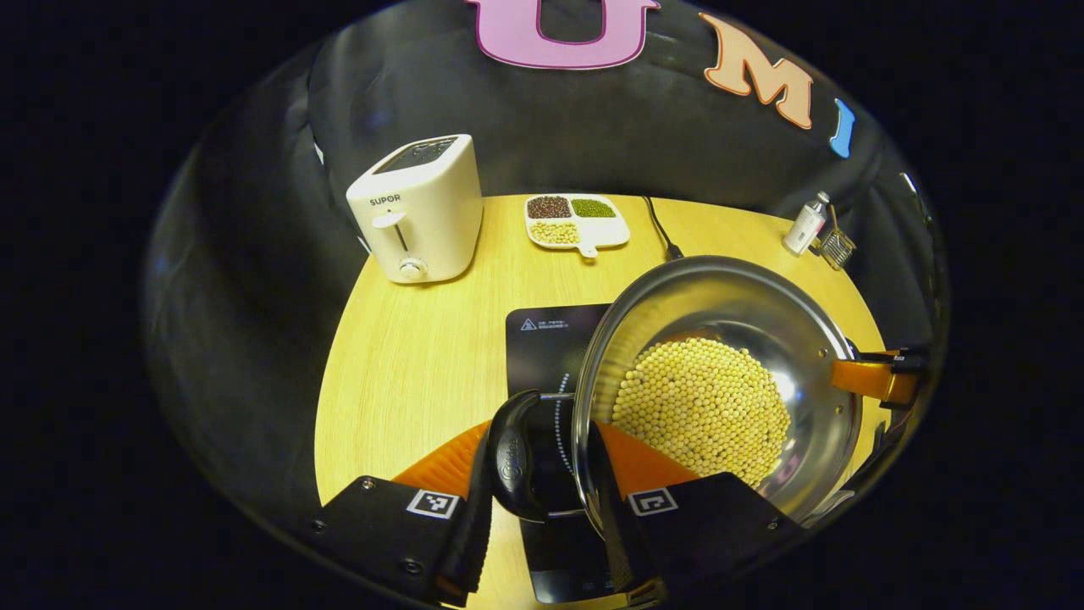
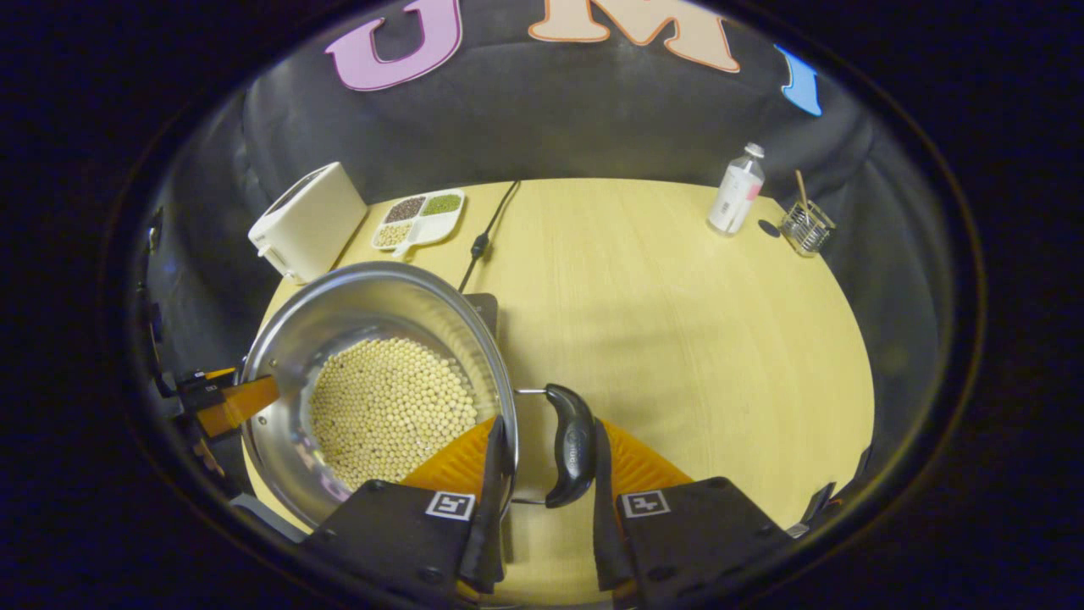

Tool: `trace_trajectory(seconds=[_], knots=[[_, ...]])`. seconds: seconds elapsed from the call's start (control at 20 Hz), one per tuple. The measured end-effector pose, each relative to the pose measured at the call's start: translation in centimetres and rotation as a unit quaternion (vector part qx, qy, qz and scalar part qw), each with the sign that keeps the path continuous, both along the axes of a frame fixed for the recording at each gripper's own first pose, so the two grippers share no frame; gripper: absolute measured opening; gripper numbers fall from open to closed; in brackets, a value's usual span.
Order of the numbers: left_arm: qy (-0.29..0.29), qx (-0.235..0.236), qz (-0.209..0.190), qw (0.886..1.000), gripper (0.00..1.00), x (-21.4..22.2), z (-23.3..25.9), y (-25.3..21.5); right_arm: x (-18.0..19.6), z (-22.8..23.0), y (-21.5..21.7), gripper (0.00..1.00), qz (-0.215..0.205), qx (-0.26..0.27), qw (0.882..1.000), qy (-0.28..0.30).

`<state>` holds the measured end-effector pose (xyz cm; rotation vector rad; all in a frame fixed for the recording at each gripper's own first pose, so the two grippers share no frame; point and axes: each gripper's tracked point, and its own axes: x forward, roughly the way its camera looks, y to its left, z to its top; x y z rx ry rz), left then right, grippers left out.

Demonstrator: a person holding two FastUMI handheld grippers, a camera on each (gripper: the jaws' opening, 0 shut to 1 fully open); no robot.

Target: First push the handle of the pot to place it horizontally, then grasp the pot with both hands and set it on the induction cooktop.

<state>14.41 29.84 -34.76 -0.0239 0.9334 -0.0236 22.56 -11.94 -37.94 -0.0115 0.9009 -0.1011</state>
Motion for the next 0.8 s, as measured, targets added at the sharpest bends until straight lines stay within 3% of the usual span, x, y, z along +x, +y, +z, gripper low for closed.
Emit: trace_trajectory(seconds=[0.05,0.1,0.2,0.3,0.4,0.45,0.65,0.7,0.8], knots=[[0.001,0.002,0.002,1.000,0.58,0.0,0.0,0.4,-0.1,0.3,-0.1,0.43,0.003,-0.001,1.000,0.000],[0.003,0.002,0.005,1.000,0.58,0.1,0.0,0.8,-0.1,0.4,-0.3,0.48,0.005,-0.002,1.000,0.000],[0.003,0.005,0.007,1.000,0.58,0.4,0.0,1.4,-0.1,0.5,-0.2,0.43,0.006,0.000,1.000,0.000],[0.000,0.008,0.004,1.000,0.58,0.7,-0.1,1.7,-0.1,0.3,-0.3,0.48,0.008,0.000,1.000,-0.001],[-0.002,0.005,0.011,1.000,0.58,0.7,-0.3,1.8,-0.1,0.0,-0.2,0.43,0.012,-0.001,1.000,-0.006],[-0.003,0.006,0.013,1.000,0.58,0.7,-0.3,1.8,0.0,0.1,-0.3,0.48,0.017,-0.002,1.000,-0.009],[-0.014,0.012,0.006,1.000,0.59,0.7,-0.2,2.0,-0.1,0.5,-0.4,0.43,0.026,-0.003,1.000,-0.015],[-0.015,0.012,0.005,1.000,0.59,0.7,-0.2,2.0,-0.1,0.3,-0.4,0.48,0.026,-0.003,1.000,-0.016],[-0.016,0.014,0.002,1.000,0.59,0.6,-0.4,1.9,-0.1,0.5,-0.4,0.48,0.027,-0.001,0.999,-0.018]])
